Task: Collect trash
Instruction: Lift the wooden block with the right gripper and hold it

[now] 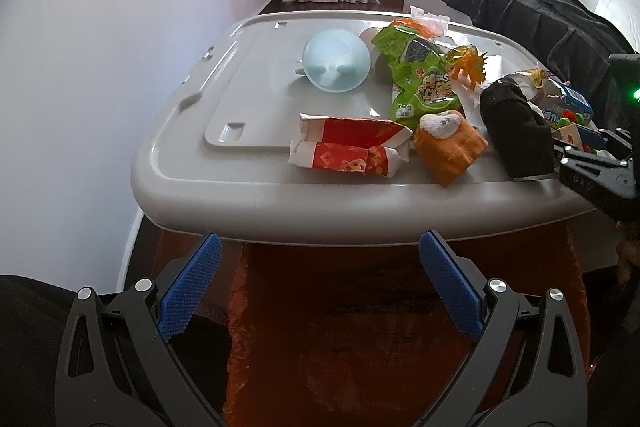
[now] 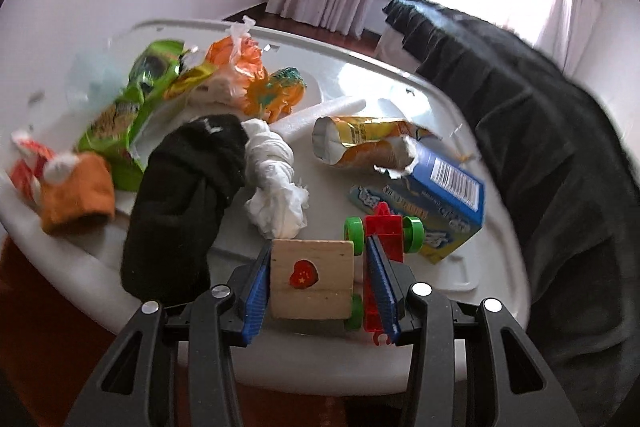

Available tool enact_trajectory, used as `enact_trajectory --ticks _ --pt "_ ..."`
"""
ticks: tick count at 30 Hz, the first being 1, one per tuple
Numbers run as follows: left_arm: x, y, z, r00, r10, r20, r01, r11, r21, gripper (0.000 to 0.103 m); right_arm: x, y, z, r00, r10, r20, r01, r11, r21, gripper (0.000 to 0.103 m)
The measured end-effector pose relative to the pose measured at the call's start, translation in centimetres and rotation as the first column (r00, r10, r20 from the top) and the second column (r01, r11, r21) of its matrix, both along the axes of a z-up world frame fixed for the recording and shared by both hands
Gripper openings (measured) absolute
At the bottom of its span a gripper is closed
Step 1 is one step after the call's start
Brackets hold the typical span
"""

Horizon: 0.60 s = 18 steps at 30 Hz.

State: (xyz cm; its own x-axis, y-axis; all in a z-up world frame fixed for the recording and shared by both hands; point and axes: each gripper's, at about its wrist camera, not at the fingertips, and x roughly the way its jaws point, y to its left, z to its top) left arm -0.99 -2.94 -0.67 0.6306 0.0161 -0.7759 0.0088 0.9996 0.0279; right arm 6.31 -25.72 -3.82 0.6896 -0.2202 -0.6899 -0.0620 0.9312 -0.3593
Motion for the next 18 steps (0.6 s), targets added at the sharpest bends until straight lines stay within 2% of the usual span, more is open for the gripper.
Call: enact_trajectory --ticks 5,9,13,18 --pt "0.1 0.2 -0.1 1.0 0.008 -0.003 -0.008 1.0 0.001 0.096 -1.6 2.6 -1.1 0.999 0.014 0.047 -0.004 0.977 -0.212 0.045" --pt "0.2 -0.1 -0.3 1.0 0.007 -0.008 -0.007 1.0 0.015 0.096 -3.0 4.3 -2.2 0.996 0.037 0.077 -0.01 0.945 -0.326 0.045" --pt "0.2 -0.3 -0.5 1.0 0.002 -0.01 -0.002 1.0 0.028 0.096 -3.5 4.6 -2.2 0.995 0.054 0.079 -0.024 0.94 -0.341 0.045" --pt "0.3 -0.2 -0.6 1.0 0.001 -0.015 -0.001 0.999 0.032 0.096 -3.2 3.9 -1.7 0.997 0.027 0.071 -0.005 0.955 -0.295 0.045"
